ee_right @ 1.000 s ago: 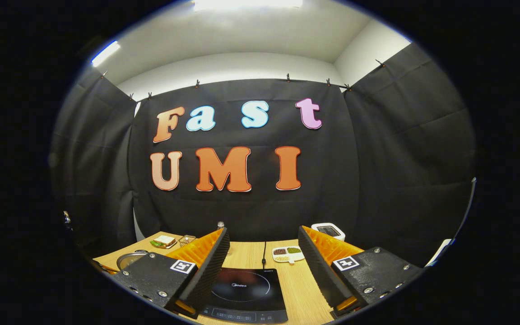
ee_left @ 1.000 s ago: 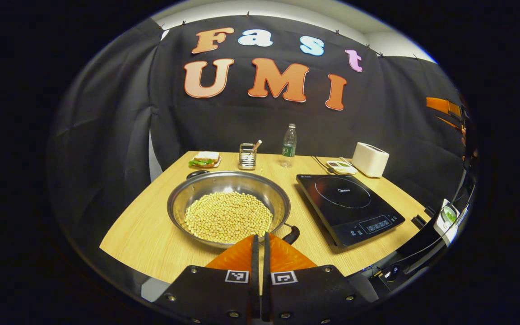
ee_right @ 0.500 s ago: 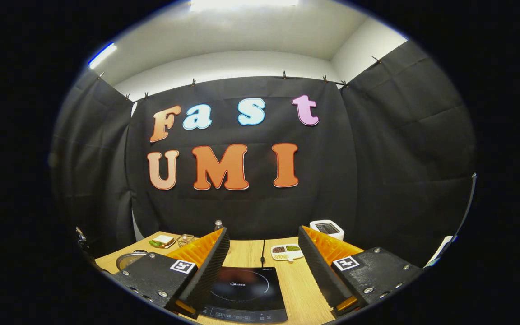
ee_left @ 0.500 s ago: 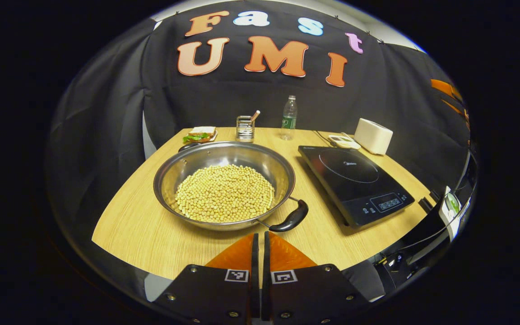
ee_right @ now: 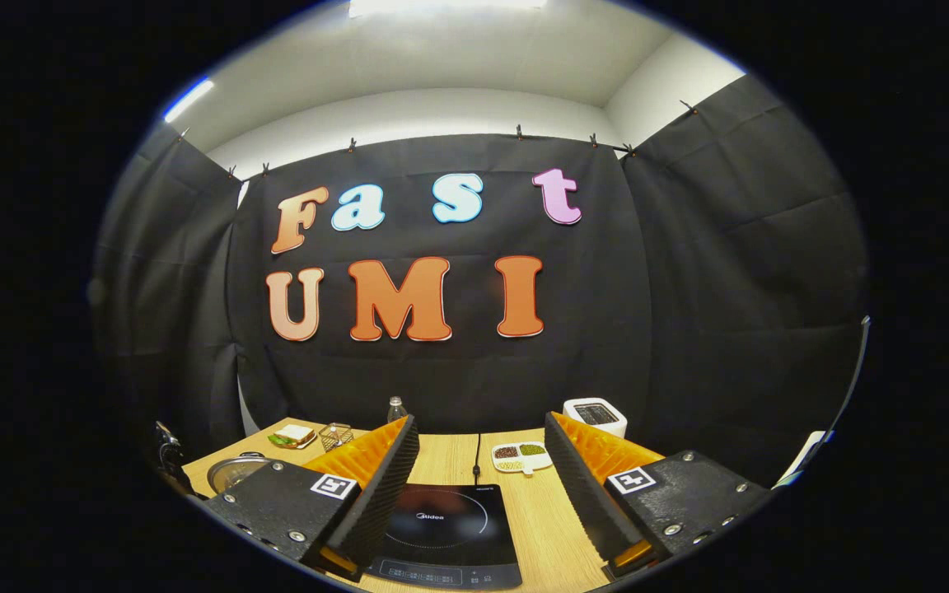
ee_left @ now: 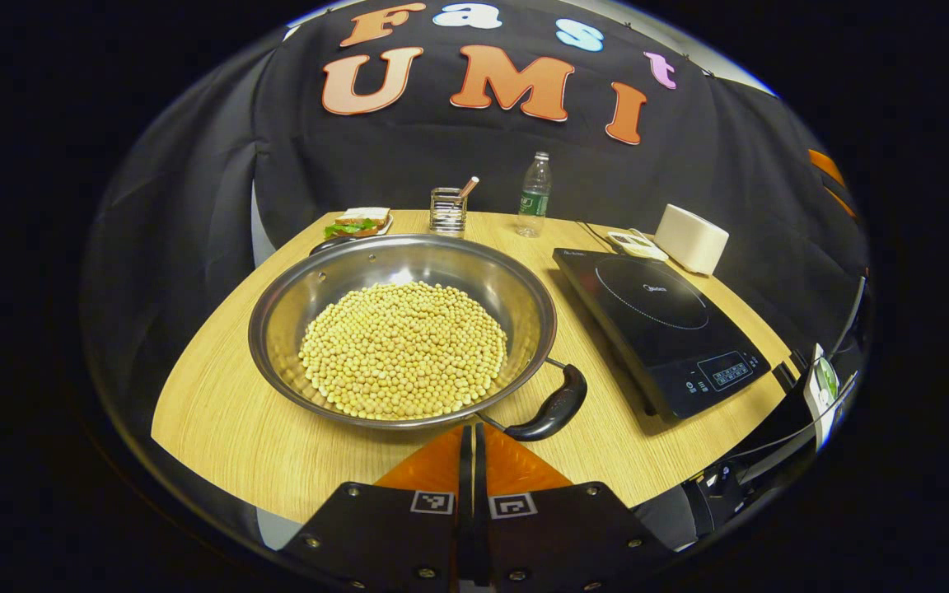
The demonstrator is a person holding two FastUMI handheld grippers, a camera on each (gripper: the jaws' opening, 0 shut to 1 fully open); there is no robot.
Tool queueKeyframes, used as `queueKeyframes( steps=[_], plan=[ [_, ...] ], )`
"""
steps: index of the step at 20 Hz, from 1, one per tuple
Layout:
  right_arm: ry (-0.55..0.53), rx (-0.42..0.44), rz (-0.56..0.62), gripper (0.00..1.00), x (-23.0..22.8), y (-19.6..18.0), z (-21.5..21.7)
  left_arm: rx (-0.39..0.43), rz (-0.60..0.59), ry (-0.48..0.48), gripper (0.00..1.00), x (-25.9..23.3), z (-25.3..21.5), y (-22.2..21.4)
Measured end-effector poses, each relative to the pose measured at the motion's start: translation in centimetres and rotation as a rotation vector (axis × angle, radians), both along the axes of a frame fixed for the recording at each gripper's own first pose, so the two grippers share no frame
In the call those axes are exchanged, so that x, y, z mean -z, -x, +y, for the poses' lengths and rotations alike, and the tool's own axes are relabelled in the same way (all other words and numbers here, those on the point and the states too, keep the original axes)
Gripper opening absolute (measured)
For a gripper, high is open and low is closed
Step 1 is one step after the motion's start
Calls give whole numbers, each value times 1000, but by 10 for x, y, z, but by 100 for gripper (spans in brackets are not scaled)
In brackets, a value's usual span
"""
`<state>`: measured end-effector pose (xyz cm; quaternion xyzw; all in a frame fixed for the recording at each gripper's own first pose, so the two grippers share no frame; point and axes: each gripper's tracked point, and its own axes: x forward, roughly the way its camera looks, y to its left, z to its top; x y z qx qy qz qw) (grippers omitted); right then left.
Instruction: First push the handle of the pot to place it horizontally, then grasp the pot with both hands and set it on the induction cooktop.
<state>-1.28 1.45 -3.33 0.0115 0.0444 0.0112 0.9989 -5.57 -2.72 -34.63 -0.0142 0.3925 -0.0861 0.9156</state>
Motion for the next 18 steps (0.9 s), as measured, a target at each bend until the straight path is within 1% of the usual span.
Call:
queueKeyframes(
  steps=[7, 10, 11, 14, 18],
  plan=[
    [-6, -4, 4, 95, 4, -3, 1, 44, -25, -4, 1, -4, -21, -10],
    [-6, -1, 10, 95, 7, -3, -2, 63, -8, -22, 1, 4, -23, -10],
    [-5, 2, 12, 95, 9, -4, -4, 68, 8, -10, 1, 9, -25, -8],
    [-8, 10, 17, 95, 12, -7, -8, 51, 30, 46, 1, 15, -30, -13],
    [-13, 16, 20, 95, 15, -12, -10, 73, 35, 40, 1, 19, -40, -24]
  ],
)
